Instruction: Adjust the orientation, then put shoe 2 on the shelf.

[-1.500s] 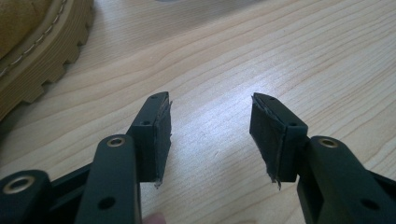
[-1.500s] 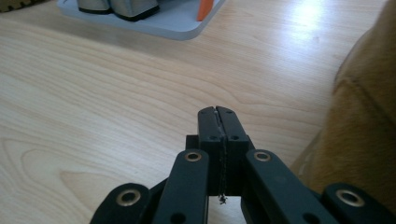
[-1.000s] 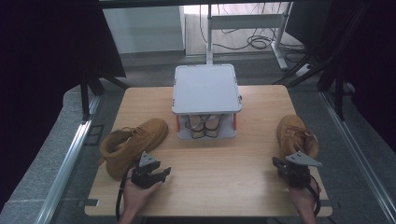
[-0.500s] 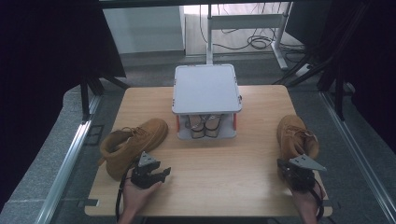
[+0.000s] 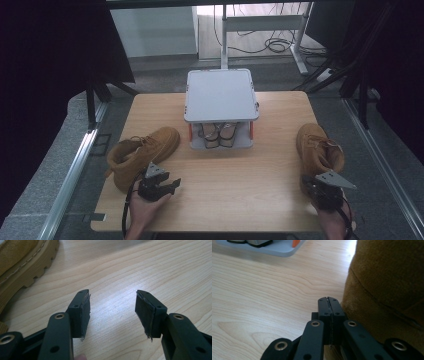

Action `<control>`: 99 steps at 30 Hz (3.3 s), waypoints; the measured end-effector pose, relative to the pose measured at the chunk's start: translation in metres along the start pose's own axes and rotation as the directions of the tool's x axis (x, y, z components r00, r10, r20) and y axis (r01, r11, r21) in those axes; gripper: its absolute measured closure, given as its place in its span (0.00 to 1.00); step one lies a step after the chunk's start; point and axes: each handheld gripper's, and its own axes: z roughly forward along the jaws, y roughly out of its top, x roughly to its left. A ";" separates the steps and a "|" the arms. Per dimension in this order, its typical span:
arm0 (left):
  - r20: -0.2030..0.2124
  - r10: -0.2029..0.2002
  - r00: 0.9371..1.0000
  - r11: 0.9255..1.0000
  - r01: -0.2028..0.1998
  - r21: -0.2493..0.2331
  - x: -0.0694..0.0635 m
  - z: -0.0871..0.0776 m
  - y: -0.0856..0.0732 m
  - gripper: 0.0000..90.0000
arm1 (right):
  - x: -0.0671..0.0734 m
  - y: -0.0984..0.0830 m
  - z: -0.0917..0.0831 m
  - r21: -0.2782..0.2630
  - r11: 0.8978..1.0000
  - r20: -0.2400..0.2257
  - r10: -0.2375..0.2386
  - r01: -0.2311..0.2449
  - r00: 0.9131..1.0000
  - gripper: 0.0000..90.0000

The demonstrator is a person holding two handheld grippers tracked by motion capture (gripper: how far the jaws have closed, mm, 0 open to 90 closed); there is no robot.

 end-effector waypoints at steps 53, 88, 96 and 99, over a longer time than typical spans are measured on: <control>-0.020 0.007 1.000 1.000 -0.007 -0.007 0.002 -0.002 -0.001 0.49 | -0.030 -0.015 -0.029 -0.051 0.994 0.090 0.096 -0.092 0.991 1.00; -0.034 0.066 0.997 0.996 -0.068 -0.057 -0.017 -0.032 0.001 0.45 | 0.031 -0.001 0.029 -0.009 1.000 -0.270 0.005 -0.008 0.963 0.85; -0.022 0.077 0.997 0.989 -0.079 -0.125 -0.008 -0.082 0.012 0.45 | 0.049 0.000 0.039 0.023 0.999 -0.314 -0.037 0.047 0.949 0.69; -0.035 0.069 0.997 0.985 -0.073 -0.153 0.002 -0.102 0.020 0.45 | 0.051 -0.001 0.040 0.025 0.998 -0.308 -0.051 0.061 0.950 0.67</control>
